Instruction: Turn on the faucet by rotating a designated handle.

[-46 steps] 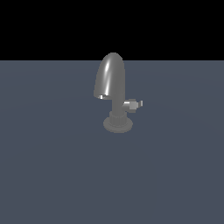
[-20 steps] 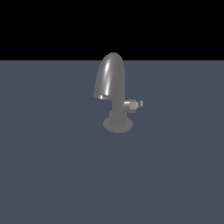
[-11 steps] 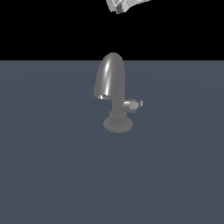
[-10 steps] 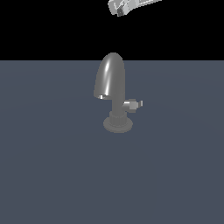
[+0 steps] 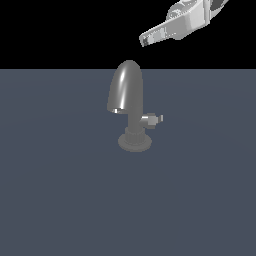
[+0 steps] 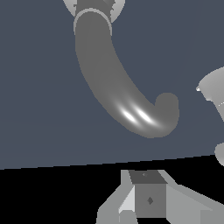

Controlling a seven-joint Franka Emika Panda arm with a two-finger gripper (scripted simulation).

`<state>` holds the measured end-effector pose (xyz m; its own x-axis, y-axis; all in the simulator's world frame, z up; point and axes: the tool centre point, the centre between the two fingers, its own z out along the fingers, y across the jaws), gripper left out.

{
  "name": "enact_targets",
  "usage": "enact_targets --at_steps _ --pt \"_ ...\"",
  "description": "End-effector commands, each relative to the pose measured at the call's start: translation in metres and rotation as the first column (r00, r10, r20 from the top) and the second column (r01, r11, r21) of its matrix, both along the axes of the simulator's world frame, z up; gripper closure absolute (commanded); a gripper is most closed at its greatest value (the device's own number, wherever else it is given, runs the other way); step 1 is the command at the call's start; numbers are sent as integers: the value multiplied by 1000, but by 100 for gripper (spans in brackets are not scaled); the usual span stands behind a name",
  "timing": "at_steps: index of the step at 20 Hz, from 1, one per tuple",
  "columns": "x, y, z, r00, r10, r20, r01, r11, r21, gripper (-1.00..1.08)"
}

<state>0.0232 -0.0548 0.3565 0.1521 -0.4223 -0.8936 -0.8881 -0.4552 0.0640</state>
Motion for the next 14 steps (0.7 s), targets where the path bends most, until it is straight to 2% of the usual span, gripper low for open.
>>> enact_targets --at_steps 1,8,14 --pt "6 -7 -13 997 -50 -51 52 998 27 108" --pt "17 -24 -53 963 -181 -198 200 976 84 108" --pt "20 -37 -91 901 -283 -329 335 935 114 108"
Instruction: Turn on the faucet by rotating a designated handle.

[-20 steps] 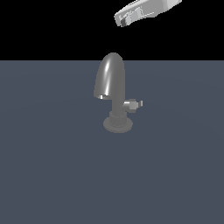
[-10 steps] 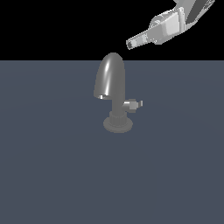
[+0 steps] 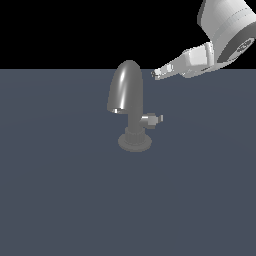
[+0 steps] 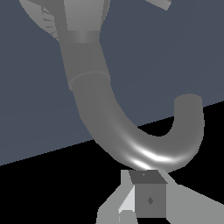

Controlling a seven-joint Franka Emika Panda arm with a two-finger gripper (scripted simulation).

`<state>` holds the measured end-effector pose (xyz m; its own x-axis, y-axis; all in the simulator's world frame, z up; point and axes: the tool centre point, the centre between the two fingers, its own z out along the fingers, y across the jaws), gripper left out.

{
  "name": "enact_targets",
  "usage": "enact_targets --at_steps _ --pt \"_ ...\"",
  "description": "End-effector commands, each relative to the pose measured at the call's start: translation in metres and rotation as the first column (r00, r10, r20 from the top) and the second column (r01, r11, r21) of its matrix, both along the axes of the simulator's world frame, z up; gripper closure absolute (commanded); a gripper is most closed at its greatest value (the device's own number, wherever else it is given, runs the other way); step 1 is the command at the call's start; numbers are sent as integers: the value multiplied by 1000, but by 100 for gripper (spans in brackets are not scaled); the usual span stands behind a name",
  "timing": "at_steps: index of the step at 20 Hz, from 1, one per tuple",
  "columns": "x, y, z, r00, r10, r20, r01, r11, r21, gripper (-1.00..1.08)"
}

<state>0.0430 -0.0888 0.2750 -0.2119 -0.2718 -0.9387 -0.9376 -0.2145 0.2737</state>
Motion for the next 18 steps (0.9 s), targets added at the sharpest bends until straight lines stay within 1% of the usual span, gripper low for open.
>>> enact_targets --at_steps 1,4,7,10,14,18 --pt "0 -5 -16 997 -55 -55 56 998 27 108" --pt "-2 -11 -37 985 -119 -124 127 990 56 108" --pt "-6 -16 -58 964 -180 -193 198 977 79 108" --pt "-10 -18 -74 943 -224 -247 254 963 94 108" --pt "-15 -20 -89 918 -263 -297 305 946 105 108" --pt "-18 -20 -97 902 -284 -325 335 936 110 108"
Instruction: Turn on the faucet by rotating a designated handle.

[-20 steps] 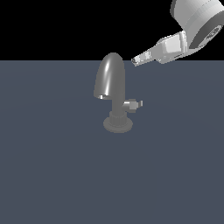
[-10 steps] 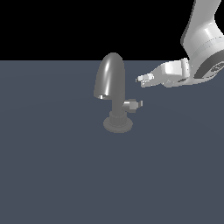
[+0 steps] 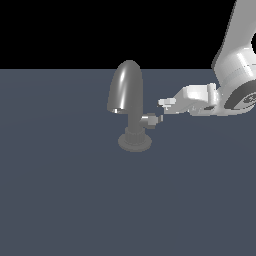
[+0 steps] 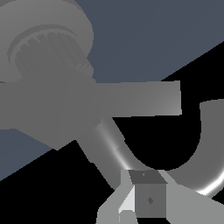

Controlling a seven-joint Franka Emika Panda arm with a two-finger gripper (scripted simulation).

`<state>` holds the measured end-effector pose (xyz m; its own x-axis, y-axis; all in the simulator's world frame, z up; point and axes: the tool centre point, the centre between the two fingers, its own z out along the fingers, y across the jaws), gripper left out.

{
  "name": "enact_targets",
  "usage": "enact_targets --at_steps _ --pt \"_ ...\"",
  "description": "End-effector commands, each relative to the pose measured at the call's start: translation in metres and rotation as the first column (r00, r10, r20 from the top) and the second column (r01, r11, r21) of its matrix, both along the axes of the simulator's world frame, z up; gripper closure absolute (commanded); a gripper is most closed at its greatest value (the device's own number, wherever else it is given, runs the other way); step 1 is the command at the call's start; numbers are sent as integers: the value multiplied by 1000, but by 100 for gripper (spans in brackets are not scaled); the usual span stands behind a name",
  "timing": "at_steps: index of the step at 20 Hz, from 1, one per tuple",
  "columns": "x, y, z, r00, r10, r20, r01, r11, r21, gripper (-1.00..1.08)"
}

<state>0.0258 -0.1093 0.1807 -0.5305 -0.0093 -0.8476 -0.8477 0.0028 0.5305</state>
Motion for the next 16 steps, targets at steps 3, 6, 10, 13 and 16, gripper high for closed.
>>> enact_targets --at_steps 3,6,10,13,16 --pt "-2 0 -5 1000 -18 -16 18 1000 9 108" --pt "-2 0 -5 1000 -17 -15 17 1000 9 108" --pt "-5 0 -7 1000 -17 -15 17 1000 9 108" --pt "-15 0 -16 1000 -17 -15 17 1000 9 108" --pt "-25 1 -24 1000 -17 -15 17 1000 9 108"
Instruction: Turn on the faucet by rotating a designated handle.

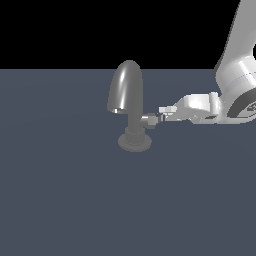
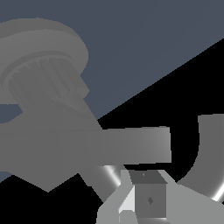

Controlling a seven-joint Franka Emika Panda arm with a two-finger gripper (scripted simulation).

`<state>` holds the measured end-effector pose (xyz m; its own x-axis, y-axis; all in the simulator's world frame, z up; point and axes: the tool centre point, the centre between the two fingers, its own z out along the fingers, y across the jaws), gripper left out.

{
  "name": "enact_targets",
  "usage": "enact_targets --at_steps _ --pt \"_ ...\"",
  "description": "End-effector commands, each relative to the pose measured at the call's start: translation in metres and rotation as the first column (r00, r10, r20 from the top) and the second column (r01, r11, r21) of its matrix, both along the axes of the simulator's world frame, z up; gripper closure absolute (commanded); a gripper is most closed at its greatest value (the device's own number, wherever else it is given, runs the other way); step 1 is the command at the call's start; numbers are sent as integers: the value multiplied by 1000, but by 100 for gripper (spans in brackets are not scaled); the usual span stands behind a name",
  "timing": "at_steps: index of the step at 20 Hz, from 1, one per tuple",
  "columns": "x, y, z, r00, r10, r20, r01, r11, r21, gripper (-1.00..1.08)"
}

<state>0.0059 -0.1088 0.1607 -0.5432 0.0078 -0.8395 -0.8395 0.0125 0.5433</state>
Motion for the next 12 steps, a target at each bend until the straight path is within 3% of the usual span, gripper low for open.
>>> enact_targets --at_steps 1,6,7,8,12 --pt "-9 0 -7 1000 0 0 0 1000 0 108" --pt "-27 1 -23 1000 0 0 0 1000 0 108" --pt "-27 1 -23 1000 0 0 0 1000 0 108" --pt "-14 0 -4 999 1 35 -1 1000 -6 108" --pt "-20 0 -32 1000 1 23 -1 1000 -4 108"
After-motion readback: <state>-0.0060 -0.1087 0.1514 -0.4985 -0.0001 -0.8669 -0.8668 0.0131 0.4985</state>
